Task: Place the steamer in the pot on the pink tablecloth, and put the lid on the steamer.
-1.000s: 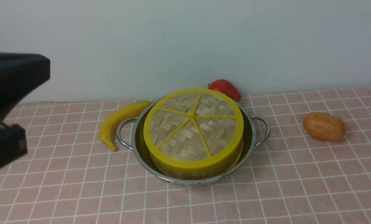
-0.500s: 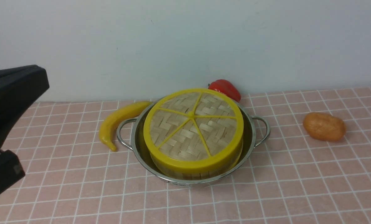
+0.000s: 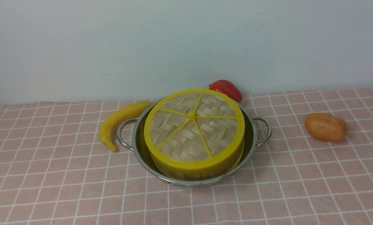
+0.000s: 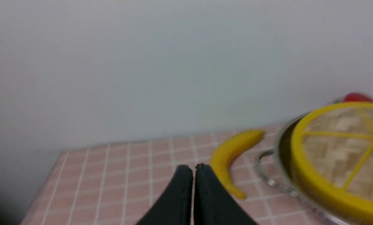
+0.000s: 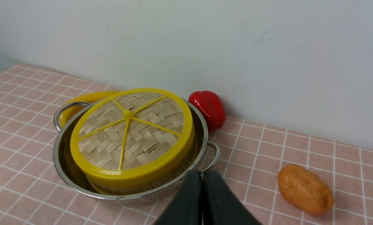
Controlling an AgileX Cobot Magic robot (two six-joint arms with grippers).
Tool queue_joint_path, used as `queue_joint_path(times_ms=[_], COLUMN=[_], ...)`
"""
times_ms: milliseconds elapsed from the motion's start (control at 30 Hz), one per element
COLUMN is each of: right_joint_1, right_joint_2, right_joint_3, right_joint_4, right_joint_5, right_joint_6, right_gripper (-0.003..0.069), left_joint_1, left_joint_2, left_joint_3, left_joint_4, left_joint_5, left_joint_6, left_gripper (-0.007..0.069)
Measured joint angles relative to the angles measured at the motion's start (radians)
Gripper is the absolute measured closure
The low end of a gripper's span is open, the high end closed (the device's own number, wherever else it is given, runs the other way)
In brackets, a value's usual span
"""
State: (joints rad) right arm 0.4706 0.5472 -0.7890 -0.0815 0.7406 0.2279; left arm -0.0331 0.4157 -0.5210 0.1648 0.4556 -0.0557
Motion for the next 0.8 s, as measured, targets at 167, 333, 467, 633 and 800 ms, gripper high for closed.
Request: queue_joint_path(times_ms=[167,333,467,633,800], right_joint_1=[0.000,0.000,0.000,0.000,0.000], right_joint_2=[0.000,0.000,0.000,0.000,0.000], right_joint_3=[0.000,0.000,0.000,0.000,0.000], right_joint_4=[0.016,0.027,0.027,0.027,0.027], right_joint_5=[0.000,0.000,0.000,0.000,0.000], right_joint_6=[0.000,0.000,0.000,0.000,0.000], right_gripper=[0.0617,0.0601,0.0589,0.0563,0.0540], left_joint_1=[0.086,0.095,0.095,0.095,0.095], left_joint_2=[-0.188,-0.336,-0.387,-0.413,-0.413], left_joint_3=[0.217,0.383,0.450,0.496,0.508], left_joint_4=[0.004,0.004,0.004,0.003,0.003], left_joint_5=[-0.004,-0.050,-0.074,-0.087,-0.087], left_joint_6=[-0.034,-0.039,-0.039,-0.039,-0.039], left_gripper=[0.0613,0.0601,0.0592,0.0580,0.0570])
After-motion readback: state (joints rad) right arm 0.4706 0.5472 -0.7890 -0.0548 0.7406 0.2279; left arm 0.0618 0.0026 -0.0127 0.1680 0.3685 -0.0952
